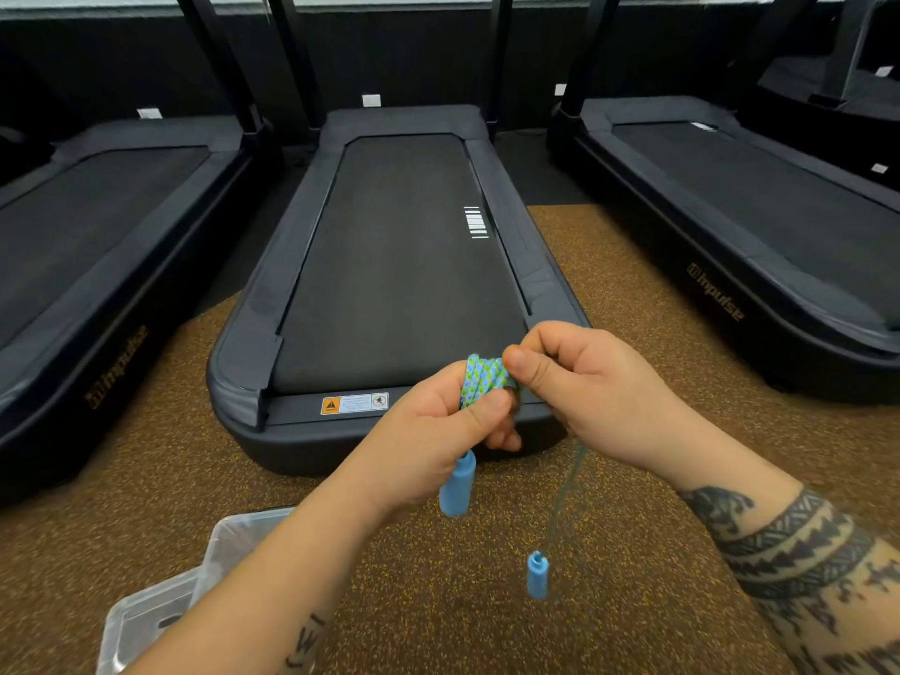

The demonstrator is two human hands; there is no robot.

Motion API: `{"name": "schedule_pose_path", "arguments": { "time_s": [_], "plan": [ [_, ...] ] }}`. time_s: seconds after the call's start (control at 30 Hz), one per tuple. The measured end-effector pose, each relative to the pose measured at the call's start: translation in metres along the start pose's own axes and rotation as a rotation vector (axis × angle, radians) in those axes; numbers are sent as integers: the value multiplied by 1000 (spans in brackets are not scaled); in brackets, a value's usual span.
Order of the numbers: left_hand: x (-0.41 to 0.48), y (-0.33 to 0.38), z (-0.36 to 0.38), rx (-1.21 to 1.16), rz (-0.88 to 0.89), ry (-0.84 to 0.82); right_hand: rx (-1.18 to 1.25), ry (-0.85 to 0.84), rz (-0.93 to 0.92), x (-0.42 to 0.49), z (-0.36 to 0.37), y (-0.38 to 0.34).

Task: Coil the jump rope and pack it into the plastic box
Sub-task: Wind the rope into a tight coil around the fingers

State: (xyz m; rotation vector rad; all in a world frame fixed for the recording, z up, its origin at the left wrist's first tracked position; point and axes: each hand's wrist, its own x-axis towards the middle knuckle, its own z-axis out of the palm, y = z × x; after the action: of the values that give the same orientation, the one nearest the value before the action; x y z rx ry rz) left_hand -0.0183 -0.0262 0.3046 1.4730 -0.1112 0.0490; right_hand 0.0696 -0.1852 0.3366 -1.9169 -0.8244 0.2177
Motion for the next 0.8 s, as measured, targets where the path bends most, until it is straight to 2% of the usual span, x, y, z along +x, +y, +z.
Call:
{"name": "schedule_pose_path", "arguments": {
  "time_s": [0.1, 0.27, 0.43, 0.5, 0.67, 0.8],
  "plan": [
    [0, 2, 1, -126, 2, -22, 1, 63, -27, 2, 3, 5],
    [-1, 5, 2, -365, 10, -106, 150, 114, -14, 8, 13, 11],
    [-2, 10, 4, -542, 23, -123, 290, 39, 138, 5, 29, 21],
    [-1, 12, 5, -600, 37, -77, 235, 22, 165, 4, 36, 26],
    [5, 16, 6, -531, 52, 135, 28, 23, 155, 1, 40, 29],
    [10, 12, 3, -314, 107, 266, -186, -55, 88, -6, 41, 17]
  ]
}}
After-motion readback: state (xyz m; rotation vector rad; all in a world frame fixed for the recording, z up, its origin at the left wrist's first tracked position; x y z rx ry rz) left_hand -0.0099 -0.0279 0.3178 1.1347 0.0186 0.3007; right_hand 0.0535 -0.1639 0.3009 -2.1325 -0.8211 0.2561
